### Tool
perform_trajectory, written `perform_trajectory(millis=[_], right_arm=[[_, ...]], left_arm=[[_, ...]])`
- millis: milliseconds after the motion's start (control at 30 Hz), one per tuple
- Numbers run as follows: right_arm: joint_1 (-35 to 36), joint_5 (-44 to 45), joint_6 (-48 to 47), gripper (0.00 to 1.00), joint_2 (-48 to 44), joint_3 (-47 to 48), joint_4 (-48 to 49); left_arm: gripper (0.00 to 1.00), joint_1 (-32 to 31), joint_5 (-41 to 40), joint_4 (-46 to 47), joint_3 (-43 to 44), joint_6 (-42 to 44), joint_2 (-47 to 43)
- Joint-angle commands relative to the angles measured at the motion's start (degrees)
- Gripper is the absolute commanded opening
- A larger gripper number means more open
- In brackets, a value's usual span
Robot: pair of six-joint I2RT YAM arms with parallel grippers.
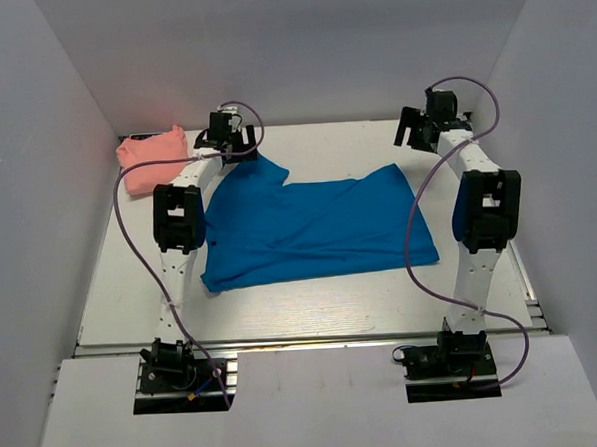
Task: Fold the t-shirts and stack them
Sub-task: Grap the side of the flattened tshirt furthest away from the robot with both arms
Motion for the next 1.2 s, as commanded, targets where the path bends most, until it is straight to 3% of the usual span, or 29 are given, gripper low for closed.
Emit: perform_trajectory(millis=[0,167,400,500,533,600,633,667,700,800,900,1167], right_arm=[[1.75,0.59,-1.9,0.9,3.8,6.0,0.64],[4.12,1.73,-4.0,0.9,10.67,13.82,-2.78],[5.53,4.72,-2.26,0.84,12.17,11.91,-3.84],[5.44,5.07,-0.59,0.76,12.78,10.33,-3.66],[5.53,4.98,-0.23,0.72,12.96,10.24,-3.75],[5.7,4.98,0.21,0.62,13.83,10.76,-4.36],[5.62,5.16,0.64,0.59,14.01,10.94,-4.28],[5.7,5.77,0.82,0.57,14.28,11.02,-4.71],[5.62,6.12,1.08,0.55,14.45,11.55,-5.41],[5.53,6.56,1.26,0.35,14.37,11.47,-6.12],[5.7,5.52,0.56,0.0,13.66,10.76,-6.13],[5.7,1.56,-0.59,0.0,6.74,7.34,-3.32]], left_arm=[[1.0,-0.85,2.96,3.54,3.63,1.65,-0.94],[1.0,-1.47,4.19,2.84,6.72,2.44,3.63],[0.86,-4.28,5.6,1.7,2.6,7.36,3.64],[0.64,-4.81,4.73,1.7,-0.65,8.58,2.32],[0.43,-4.81,4.11,1.7,-0.67,8.59,1.8],[0.24,-4.81,2.62,1.7,-1.37,8.59,1.27],[0.04,-4.81,1.83,1.7,-1.37,8.59,1.27],[0.0,-4.81,1.3,1.7,-1.98,8.59,0.57],[0.0,-4.81,1.29,1.7,-2.51,8.59,0.04],[0.0,-4.81,0.68,4.94,-6.1,8.59,-2.85],[0.0,-4.81,0.68,8.98,-10.41,7.8,-5.75],[0.0,-4.81,-0.56,17.85,-20.43,5.43,-19.45]])
